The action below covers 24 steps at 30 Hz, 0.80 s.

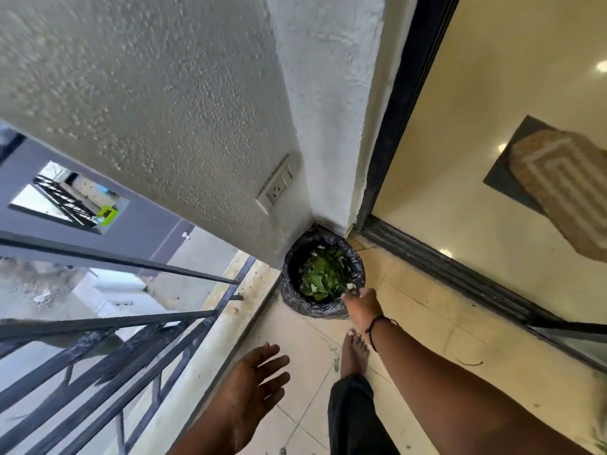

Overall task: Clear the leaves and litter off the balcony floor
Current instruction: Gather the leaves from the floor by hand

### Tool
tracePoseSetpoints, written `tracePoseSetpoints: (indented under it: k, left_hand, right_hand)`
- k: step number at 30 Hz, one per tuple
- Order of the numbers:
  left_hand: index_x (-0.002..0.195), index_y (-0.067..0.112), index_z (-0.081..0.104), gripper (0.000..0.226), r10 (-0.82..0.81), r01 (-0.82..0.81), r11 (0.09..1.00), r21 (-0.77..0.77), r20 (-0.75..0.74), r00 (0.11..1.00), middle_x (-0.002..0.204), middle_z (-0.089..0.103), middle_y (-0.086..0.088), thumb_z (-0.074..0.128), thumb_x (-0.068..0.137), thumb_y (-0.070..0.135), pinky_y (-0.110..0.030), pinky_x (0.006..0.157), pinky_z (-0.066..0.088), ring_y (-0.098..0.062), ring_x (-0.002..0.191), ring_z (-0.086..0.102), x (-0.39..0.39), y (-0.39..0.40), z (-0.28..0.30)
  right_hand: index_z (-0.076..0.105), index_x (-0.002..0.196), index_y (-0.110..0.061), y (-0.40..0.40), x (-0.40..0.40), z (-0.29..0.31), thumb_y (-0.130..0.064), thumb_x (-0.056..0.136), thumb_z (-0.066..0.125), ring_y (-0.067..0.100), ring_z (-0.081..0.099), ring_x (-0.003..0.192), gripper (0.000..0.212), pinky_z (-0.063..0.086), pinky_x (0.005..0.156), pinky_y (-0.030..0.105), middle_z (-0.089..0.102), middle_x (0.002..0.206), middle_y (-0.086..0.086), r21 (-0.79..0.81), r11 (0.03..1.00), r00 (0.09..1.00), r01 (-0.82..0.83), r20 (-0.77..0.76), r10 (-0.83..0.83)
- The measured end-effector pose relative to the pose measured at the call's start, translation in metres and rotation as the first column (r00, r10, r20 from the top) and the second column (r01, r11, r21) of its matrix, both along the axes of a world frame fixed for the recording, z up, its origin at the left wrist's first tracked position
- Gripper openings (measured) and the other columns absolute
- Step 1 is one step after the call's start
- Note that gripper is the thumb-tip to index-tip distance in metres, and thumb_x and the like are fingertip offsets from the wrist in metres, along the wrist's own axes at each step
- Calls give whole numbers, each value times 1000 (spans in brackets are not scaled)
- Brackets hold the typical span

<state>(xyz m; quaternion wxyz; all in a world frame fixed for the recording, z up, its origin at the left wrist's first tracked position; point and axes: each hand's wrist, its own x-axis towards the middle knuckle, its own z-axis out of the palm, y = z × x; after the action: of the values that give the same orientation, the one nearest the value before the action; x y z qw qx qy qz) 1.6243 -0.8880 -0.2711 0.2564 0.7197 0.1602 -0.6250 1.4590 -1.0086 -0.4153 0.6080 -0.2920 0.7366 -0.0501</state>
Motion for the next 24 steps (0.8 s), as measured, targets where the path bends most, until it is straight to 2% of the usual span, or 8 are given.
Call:
tracePoseSetpoints:
  k: [3, 4, 6, 9, 12, 15, 18, 24]
  left_hand:
    - [111, 16, 67, 25, -76, 78, 995, -64, 26, 997, 109, 72, -6, 51, 100, 32, -35, 80, 47, -27, 103, 63, 6, 28, 7]
    - [112, 17, 67, 25, -104, 107, 990, -87, 39, 994, 110, 72, -6, 51, 100, 32, -35, 81, 47, -26, 104, 63, 9, 36, 7]
    - [115, 20, 65, 25, -195, 205, 967, -151, 80, 978, 112, 71, -2, 50, 101, 34, -35, 84, 47, -24, 105, 62, 11, 55, 17]
    - [114, 23, 62, 21, -408, 455, 851, -262, 216, 887, 113, 66, 2, 52, 100, 35, -33, 88, 46, -16, 101, 59, 7, 86, 37]
    - [112, 24, 61, 19, -605, 755, 588, -291, 461, 649, 118, 60, 1, 53, 100, 36, -26, 82, 41, -10, 95, 54, 3, 126, 59]
    - [140, 23, 49, 45, -679, 965, 232, -122, 690, 250, 145, 49, 0, 49, 100, 44, -26, 101, 38, -15, 126, 49, 0, 167, 75]
    - [149, 25, 37, 55, -615, 994, -71, 84, 781, -110, 154, 40, 1, 46, 100, 50, -27, 110, 32, -18, 140, 39, -14, 204, 104]
    - [154, 23, 27, 66, -452, 865, -439, 242, 773, -446, 158, 32, 1, 44, 99, 54, -30, 112, 33, -19, 142, 35, -76, 250, 129]
  right_hand:
    - [27, 145, -11, 48, -4, 29, -31, 100, 49, 26, 55, 82, 55, 46, 75, 37, 58, 106, 11, 7, 944, 942, -329, -65, 329]
    - [21, 148, -14, 62, -5, 38, -34, 99, 49, 27, 57, 84, 60, 46, 71, 34, 59, 105, 9, -6, 871, 865, -490, -122, 486]
    - [14, 152, -17, 92, -5, 61, -38, 98, 49, 31, 59, 106, 68, 49, 83, 35, 58, 125, 11, -46, 701, 689, -711, -245, 682]
    - [15, 152, -14, 134, -3, 99, -40, 96, 48, 34, 51, 125, 69, 45, 100, 41, 48, 143, 14, -99, 494, 490, -864, -392, 778]
    - [24, 148, -13, 189, 2, 139, -40, 96, 49, 33, 47, 127, 63, 42, 99, 39, 46, 144, 14, -171, 420, 444, -891, -514, 734]
    - [28, 144, -16, 243, 2, 174, -41, 95, 50, 32, 45, 128, 60, 41, 99, 39, 45, 142, 13, -241, 423, 480, -873, -576, 662]
    - [26, 146, -17, 292, -16, 213, -41, 94, 50, 32, 42, 129, 62, 40, 101, 40, 43, 143, 12, -285, 449, 523, -847, -605, 601]
    - [24, 148, -15, 380, -81, 264, -36, 94, 50, 32, 35, 131, 64, 31, 105, 43, 42, 141, 12, -280, 489, 524, -826, -700, 485]
